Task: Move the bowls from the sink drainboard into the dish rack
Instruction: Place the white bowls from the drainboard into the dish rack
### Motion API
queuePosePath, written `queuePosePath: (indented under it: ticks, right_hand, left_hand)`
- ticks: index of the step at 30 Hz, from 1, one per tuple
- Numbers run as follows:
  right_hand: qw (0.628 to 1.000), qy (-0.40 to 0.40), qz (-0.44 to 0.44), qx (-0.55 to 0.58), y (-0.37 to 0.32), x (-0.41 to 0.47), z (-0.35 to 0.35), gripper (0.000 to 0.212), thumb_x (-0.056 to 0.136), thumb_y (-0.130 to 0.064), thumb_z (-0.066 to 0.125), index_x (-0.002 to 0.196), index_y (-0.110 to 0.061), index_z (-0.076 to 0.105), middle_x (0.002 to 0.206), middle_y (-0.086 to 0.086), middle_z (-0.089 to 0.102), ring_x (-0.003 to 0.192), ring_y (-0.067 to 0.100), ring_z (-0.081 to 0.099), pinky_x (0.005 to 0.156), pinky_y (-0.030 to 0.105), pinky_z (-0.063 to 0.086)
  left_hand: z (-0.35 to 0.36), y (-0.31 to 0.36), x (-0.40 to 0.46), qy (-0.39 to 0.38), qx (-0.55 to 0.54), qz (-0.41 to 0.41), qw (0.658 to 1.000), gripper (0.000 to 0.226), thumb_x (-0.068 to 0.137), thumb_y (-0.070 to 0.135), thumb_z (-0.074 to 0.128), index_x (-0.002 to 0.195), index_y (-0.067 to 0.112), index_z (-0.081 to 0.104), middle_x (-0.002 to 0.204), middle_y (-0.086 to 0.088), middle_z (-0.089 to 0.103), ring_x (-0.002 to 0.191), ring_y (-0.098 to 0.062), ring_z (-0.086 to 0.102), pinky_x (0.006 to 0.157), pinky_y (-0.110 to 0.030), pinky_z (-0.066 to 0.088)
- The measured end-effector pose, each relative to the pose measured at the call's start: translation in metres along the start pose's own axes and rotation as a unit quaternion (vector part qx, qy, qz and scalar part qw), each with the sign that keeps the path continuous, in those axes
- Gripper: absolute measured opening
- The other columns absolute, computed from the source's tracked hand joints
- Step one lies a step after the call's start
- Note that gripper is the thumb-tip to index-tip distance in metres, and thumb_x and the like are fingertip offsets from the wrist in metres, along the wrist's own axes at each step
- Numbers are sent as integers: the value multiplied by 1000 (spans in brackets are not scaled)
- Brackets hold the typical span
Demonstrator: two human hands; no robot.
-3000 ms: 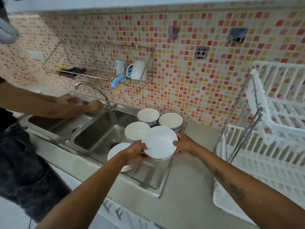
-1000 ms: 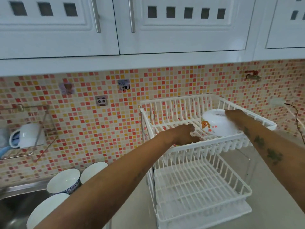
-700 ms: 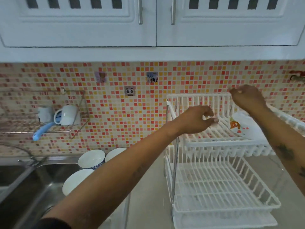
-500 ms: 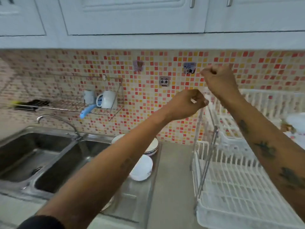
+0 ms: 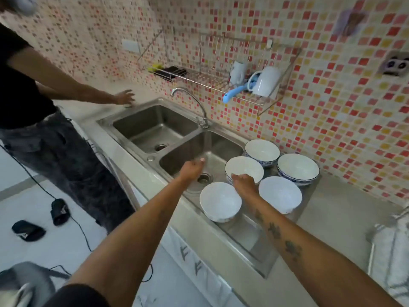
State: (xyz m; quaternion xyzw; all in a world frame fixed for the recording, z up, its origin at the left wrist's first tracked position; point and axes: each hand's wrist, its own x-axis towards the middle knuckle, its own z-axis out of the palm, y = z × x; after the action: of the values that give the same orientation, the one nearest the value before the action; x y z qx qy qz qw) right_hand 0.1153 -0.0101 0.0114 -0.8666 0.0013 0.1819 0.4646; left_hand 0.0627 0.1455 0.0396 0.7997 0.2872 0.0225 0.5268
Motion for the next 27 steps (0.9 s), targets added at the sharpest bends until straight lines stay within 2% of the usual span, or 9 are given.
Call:
queuePosePath:
  ticks: [2,3,6,11,14,17,19,21,27]
  right_hand:
    - [998,22,45,24,33,5,24,43,92,-29,50,121,0,60,128,20,62,115,35,58,87,35,44]
    - [997,33,64,24,47,7,32,47,91,-29,52,129,-3,55,134,20,57,119,35,56,93,37,45]
    - [994,19,108,-27,69,9,43,58,91,-23,52,144,-7,33,146,23,39,130,40,45,102,42,41]
    - [996,13,91,12,80,15,47,60,86,1,43,144,-6,32,146,22,38,130,40,43,104,38,39]
    - [994,-7,100,32,79,13,42,65,87,4,40,149,-8,24,150,17,38,135,36,41,106,37,37]
    - [994,-12,94,61,69,0,31,62,86,5,37,146,-11,30,145,15,45,131,33,46,104,37,40]
    - [994,-1,66,86,58,-15,13,62,85,7,35,143,-15,35,140,12,50,124,29,49,96,34,42]
    - [994,31,26,99,45,-32,-18,62,85,7,34,141,-19,36,130,7,52,116,24,49,89,30,40]
    - [948,258,-133,127,-15,-126,-165,61,88,7,36,136,-29,37,122,-8,45,111,10,44,87,24,39]
  left_hand:
    - [8,-33,7,3,-48,-52,998,56,101,42,43,135,0,54,137,-20,55,129,-34,52,109,-44,42]
    - [16,-45,8,3,-69,-62,996,55,101,42,41,138,3,51,138,-16,53,128,-33,50,110,-43,40]
    - [43,-67,9,5,-90,-76,993,34,104,31,39,106,7,62,110,-12,54,105,-24,51,88,-27,37]
    - [82,-85,3,25,-119,-85,989,39,103,25,40,135,4,50,135,-18,56,124,-36,52,96,-35,41]
    - [88,-83,-1,49,-155,-103,981,39,104,24,38,134,4,52,136,-20,56,124,-38,52,102,-39,42]
    - [88,-71,-9,59,-211,-139,966,43,104,29,36,133,3,54,137,-20,56,124,-37,52,107,-44,42]
    - [85,-49,-24,75,-265,-156,949,37,103,34,37,123,9,56,128,-15,60,114,-33,56,100,-40,45]
    - [85,-19,-36,53,-326,-153,931,30,102,39,37,114,19,56,116,-7,63,102,-28,59,90,-36,47]
    - [111,127,-92,-117,-411,-52,903,37,95,53,45,121,29,58,111,2,68,101,-23,64,96,-45,51]
